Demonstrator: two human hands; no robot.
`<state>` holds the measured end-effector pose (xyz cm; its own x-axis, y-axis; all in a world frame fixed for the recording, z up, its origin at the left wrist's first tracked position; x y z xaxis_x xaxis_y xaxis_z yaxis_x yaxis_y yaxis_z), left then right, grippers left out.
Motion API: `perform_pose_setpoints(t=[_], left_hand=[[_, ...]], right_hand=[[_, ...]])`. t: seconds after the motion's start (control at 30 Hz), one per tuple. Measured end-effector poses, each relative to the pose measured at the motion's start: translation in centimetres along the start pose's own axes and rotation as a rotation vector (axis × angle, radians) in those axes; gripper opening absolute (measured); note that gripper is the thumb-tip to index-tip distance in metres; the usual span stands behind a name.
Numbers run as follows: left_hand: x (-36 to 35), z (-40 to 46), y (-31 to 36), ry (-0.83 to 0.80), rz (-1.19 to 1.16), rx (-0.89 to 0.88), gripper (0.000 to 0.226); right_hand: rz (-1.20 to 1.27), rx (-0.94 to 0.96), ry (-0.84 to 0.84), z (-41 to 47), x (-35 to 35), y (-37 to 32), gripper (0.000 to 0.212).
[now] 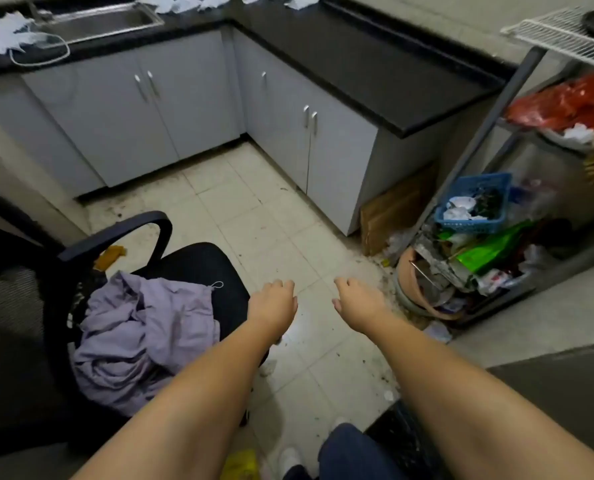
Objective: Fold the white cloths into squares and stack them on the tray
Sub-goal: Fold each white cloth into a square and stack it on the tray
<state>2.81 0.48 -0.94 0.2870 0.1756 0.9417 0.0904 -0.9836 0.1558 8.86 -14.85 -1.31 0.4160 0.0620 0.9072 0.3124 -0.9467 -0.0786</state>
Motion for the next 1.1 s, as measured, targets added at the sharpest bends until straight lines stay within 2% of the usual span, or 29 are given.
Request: perform_pose_setpoints(t=[0.3,0.73,0.9,1.1], left_hand=[[1.4,7.5,-1.7,-0.054,-0.096,0.009,0.036],[10.4,29.1,-3.8,-0.036,-0.218,0.197,0.037],[13.6,35.6,-8.0,-0.028,-0.230,0.282,0.038],[16.7,44.4,-16.5,-0.025,-0.218,0.319,0.037]], right_hand=[[-0.007,0.003,-0.092,7.9,1.8,-0.4,0.040],[-0.153,0.154,-0.184,31.8,15.0,1.7,0.039],[-0.183,0.213,-0.220,39.8,17.7,-0.6,0.038],[-0.209,0.254,-0.199,51.2,21.4,-6.5,0.038]])
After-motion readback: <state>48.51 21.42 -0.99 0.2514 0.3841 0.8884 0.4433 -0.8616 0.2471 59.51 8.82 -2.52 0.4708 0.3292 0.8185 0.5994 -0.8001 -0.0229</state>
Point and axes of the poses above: each hand's wrist, its own z-axis towards the middle knuckle, its own x-axis out of the back of the hand, y = z × x, the point moved 3 cm from there along z, towards the middle knuckle, and after that the axes turned 7 degrees about -x, right-handed, at the moved point
